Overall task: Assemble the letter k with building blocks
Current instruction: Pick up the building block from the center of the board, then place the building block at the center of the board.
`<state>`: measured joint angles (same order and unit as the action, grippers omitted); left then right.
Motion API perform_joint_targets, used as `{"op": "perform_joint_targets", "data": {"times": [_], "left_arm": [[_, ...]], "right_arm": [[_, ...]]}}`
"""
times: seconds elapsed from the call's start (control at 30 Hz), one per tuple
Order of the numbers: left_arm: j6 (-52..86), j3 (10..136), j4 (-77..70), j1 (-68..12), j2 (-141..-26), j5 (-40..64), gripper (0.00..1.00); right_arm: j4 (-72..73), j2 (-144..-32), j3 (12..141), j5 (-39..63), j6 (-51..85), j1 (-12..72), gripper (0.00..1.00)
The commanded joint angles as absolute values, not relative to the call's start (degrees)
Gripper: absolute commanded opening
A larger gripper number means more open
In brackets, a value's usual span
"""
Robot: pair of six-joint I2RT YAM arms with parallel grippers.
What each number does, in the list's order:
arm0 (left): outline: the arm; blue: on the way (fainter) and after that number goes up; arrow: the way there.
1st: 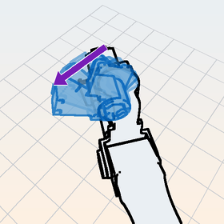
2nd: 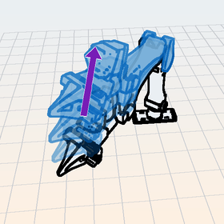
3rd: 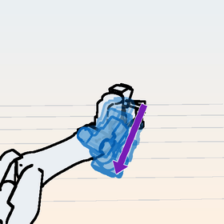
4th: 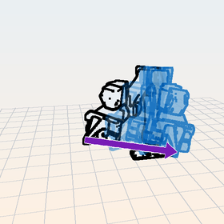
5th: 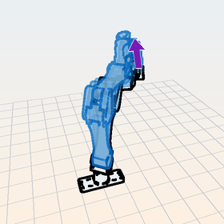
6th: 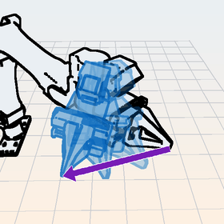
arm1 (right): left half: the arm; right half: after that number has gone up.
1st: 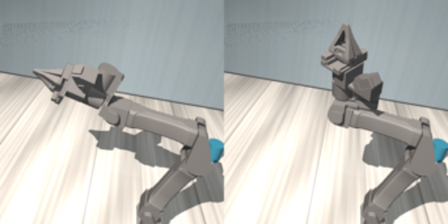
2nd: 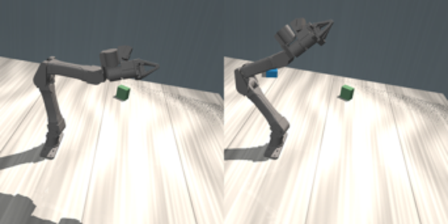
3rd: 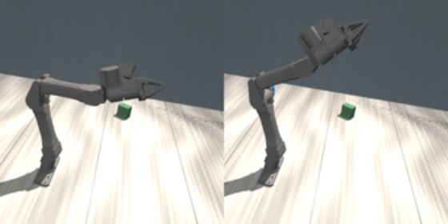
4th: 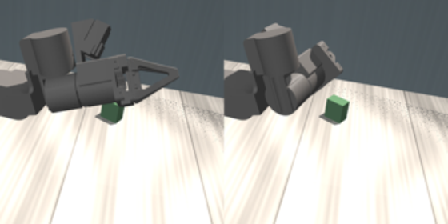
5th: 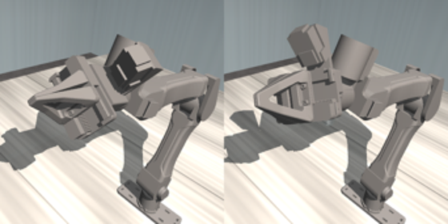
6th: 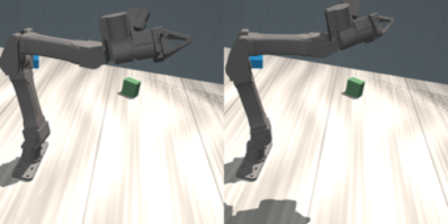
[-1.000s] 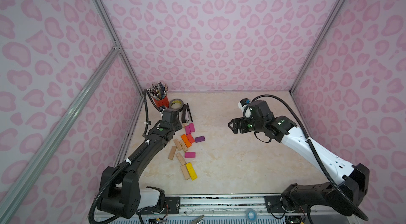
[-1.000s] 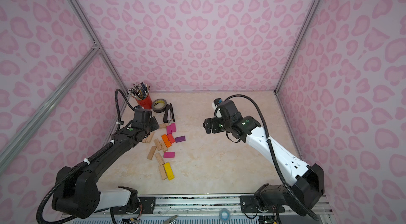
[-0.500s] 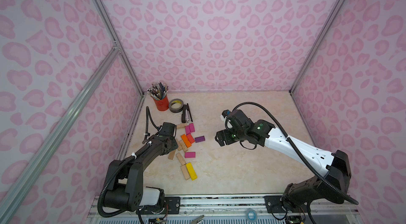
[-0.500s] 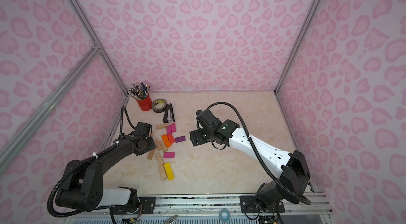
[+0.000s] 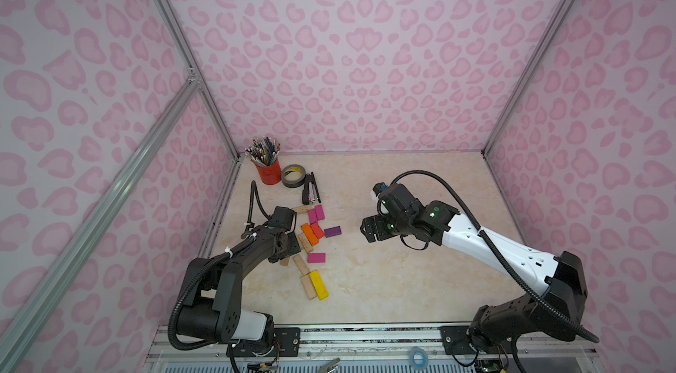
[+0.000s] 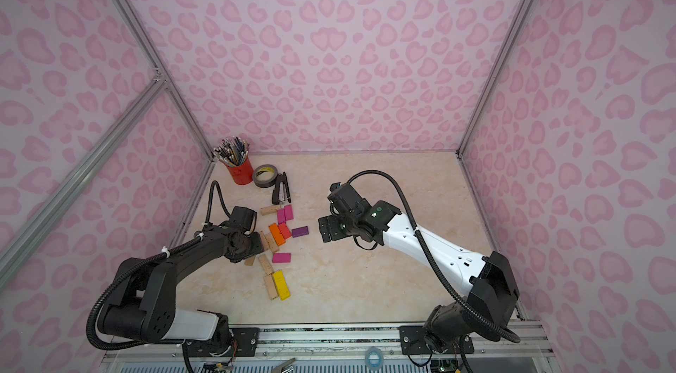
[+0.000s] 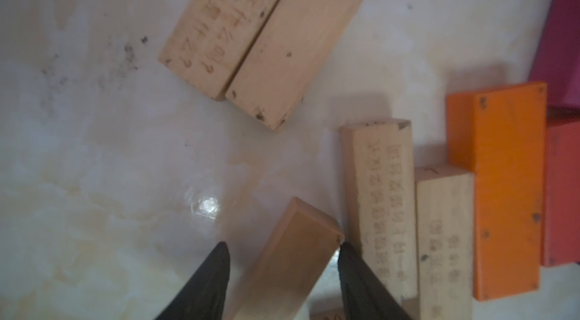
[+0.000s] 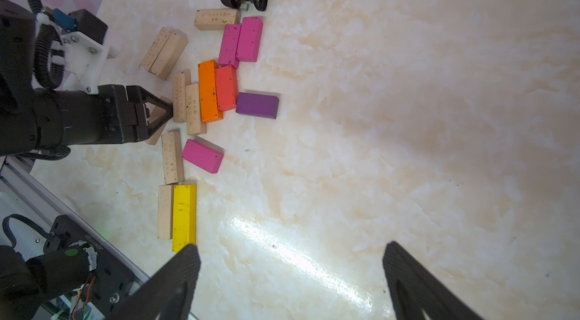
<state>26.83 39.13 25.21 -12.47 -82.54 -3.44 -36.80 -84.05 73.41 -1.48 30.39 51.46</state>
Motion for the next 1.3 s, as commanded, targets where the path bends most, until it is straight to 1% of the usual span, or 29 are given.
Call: {"op": "perform_joint_targets", "data": {"times": [0.0, 0.23, 0.3, 0.37, 0.5, 0.6, 0.67, 0.73, 0.8, 0.93, 1.13, 1.27], "left_arm": [[26.16, 39.11, 25.14, -12.74, -83.22, -4.41, 0.54], [26.23, 39.71, 25.6, -12.74, -82.77, -5.85, 0.29], [26.58, 40.19, 26.12, -12.74, -81.8, -6.3, 0.23], [27.19, 41.76, 27.69, -13.12, -80.46, -7.22, 0.16], [30.08, 47.1, 30.73, -17.79, -77.42, -9.08, 0.13], [32.84, 51.51, 28.82, -22.98, -76.52, -5.7, 0.13], [35.35, 55.38, 25.8, -28.2, -78.34, -4.01, 0.13], [36.38, 60.91, 24.75, -33.67, -82.69, -4.87, 0.13], [36.08, 68.34, 25.12, -38.6, -89.53, -7.28, 0.12], [33.8, 83.61, 25.24, -45.16, -104.57, -7.98, 0.12], [30.25, 105.66, 30.76, -49.41, -125.68, -6.54, 0.11], [29.23, 117.18, 34.68, -50.92, -135.64, -6.24, 0.11]], "right_arm": [[-35.86, -83.92, 73.04, -2.19, 31.03, 51.57, 0.92], [-35.53, -83.42, 72.86, -3.79, 31.85, 51.51, 0.93], [-35.51, -83.17, 72.8, -4.92, 32.51, 51.5, 0.93], [-35.43, -82.63, 72.51, -7.13, 33.99, 51.44, 0.94], [-34.86, -80.76, 71.31, -9.89, 35.47, 50.02, 0.95], [-34.85, -78.85, 69.69, -10.5, 36.72, 46.93, 0.96], [-34.84, -77.2, 67.99, -10.8, 37.07, 44.03, 0.97], [-35.22, -75.71, 66.24, -10.71, 36.85, 40.79, 0.98], [-36.11, -74.04, 64.37, -10.96, 36.83, 37.43, 0.98], [-37.9, -68.48, 59.24, -11.58, 36.15, 30.78, 0.99], [-41.36, -61.26, 53.12, -12.65, 35.43, 25.16, 0.99], [-42.92, -57.9, 50.75, -12.83, 35.59, 23.52, 1.0]]}}
